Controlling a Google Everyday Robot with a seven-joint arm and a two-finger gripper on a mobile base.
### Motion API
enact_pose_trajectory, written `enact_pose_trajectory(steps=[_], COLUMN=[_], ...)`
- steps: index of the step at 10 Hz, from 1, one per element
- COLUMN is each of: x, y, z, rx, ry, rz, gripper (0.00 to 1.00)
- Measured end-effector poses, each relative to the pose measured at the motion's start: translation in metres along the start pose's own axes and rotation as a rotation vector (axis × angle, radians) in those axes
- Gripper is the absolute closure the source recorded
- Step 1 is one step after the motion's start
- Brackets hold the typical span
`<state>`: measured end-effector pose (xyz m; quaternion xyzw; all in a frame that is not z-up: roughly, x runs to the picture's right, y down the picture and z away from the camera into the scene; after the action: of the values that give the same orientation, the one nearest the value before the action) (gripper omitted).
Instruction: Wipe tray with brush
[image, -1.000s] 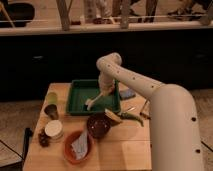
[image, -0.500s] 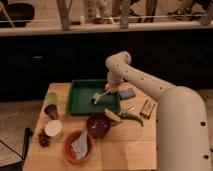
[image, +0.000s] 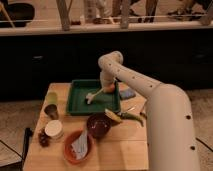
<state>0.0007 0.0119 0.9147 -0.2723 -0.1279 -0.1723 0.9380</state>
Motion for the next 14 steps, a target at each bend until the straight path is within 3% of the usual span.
enact_pose_trajectory(steps=[3,8,11,14], x=[-0.011,0.036,0.05,0.026], y=[0.016,0.039,0.026,0.004], z=[0.001,-0.018,-0.021,-0.009], rx=[-0.048,-0.04,-0.007,-0.003], ry=[-0.021,0.018,0.028,0.015], rz=[-0.074,0.008,0.045,0.001], gripper=[0.97,0.97,0.97,0.97])
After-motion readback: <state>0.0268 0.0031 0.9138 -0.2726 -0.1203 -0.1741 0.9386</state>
